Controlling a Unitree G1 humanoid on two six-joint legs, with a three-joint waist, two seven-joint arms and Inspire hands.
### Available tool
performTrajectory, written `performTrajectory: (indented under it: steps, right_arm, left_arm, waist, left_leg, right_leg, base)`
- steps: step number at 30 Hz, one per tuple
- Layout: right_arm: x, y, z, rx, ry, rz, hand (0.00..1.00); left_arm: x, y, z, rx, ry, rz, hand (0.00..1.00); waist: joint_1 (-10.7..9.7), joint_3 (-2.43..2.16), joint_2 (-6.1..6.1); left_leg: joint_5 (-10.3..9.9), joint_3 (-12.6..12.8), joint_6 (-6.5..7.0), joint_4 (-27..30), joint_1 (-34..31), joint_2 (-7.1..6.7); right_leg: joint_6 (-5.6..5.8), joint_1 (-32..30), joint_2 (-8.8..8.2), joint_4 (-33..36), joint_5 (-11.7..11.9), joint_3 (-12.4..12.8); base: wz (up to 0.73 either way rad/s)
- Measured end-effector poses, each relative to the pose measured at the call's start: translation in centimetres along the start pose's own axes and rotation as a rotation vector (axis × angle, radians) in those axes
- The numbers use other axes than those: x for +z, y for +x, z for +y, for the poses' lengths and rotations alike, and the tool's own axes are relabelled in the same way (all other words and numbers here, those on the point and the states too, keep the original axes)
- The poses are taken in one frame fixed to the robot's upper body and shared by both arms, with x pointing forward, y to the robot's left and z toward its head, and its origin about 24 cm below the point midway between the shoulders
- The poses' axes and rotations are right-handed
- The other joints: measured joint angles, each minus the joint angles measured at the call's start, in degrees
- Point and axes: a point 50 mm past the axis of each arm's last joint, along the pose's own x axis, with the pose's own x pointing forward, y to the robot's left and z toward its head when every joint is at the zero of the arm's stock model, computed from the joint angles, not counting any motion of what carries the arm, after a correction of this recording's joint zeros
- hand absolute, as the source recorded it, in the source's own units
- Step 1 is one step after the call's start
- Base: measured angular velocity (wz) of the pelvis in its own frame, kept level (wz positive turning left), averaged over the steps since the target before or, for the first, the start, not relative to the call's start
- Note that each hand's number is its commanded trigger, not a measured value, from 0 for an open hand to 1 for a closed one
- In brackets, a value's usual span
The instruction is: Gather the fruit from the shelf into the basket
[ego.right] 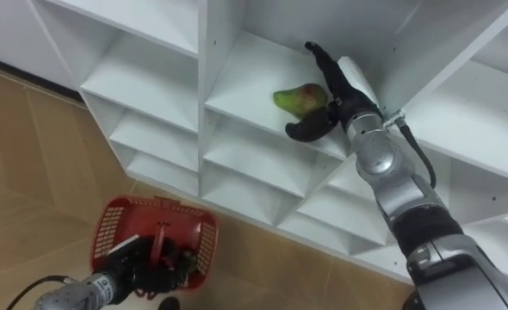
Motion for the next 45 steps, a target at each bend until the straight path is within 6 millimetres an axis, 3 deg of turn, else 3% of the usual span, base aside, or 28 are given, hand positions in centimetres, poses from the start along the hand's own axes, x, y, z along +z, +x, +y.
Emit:
performTrajectory:
  steps: [10,12,13,16,27,45]
  right_arm:
    - [-0.3,-0.1,0.3,0.083,0.032,0.020,0.01]
    - [-0.5,-0.1,0.3,0.091,0.045,0.028,0.27]
    - [-0.6,-0.1,0.3,0.097,0.045,0.032,0.56]
    - [-0.7,-0.1,0.4,0.099,0.045,0.037,1.00]
    - [-1.1,-0.3,-0.2,0.014,0.050,0.049,1.00]
    - [-1.9,-0.6,0.2,0.044,0.115,0.087,1.00]
  left_arm:
    - [0.0,0.0,0.1,0.001,0.002,0.000,1.00]
    - [0.0,0.0,0.1,0.001,0.002,0.000,1.00]
    - [0.0,0.0,0.1,0.002,0.002,0.000,1.00]
    - [0.0,0.0,0.1,0.004,0.002,0.000,1.00]
    - [0.0,0.0,0.0,0.010,0.022,0.007,1.00]
    - [0.0,0.1,-0.2,0.010,0.020,0.010,1.00]
  waist:
    - [0.2,0.05,-0.41]
    - [0.2,0.08,-0.59]
    - [0.3,0.12,-0.60]
    - [0.3,0.16,-0.55]
    - [1.3,0.37,-0.24]
    - [1.7,0.15,-0.03]
  left_leg:
    - [0.0,0.0,-0.01,0.2,0.0,0.01]
    - [0.0,0.0,-0.01,0.3,0.0,0.01]
    - [0.0,-0.1,-0.01,0.3,0.0,0.01]
    - [0.0,-0.1,-0.01,0.2,0.0,0.01]
    - [0.1,-0.1,-0.01,0.3,0.0,-0.02]
    - [0.1,-0.6,-0.02,0.8,0.0,-0.06]
  right_leg:
    - [-0.01,0.0,0.02,0.1,0.0,0.0]
    - [-0.02,0.0,0.02,0.1,0.0,0.0]
    - [-0.02,0.0,0.02,0.1,0.0,0.0]
    - [-0.02,0.0,0.02,0.1,0.0,0.1]
    - [-0.02,0.0,0.02,0.1,0.1,0.0]
    - [-0.03,0.4,0.03,0.1,0.1,-0.1]
  base:
    - [0.00]
    - [0.00]
    - [0.00]
    - [0.00]
    - [0.00]
    - [0.01]
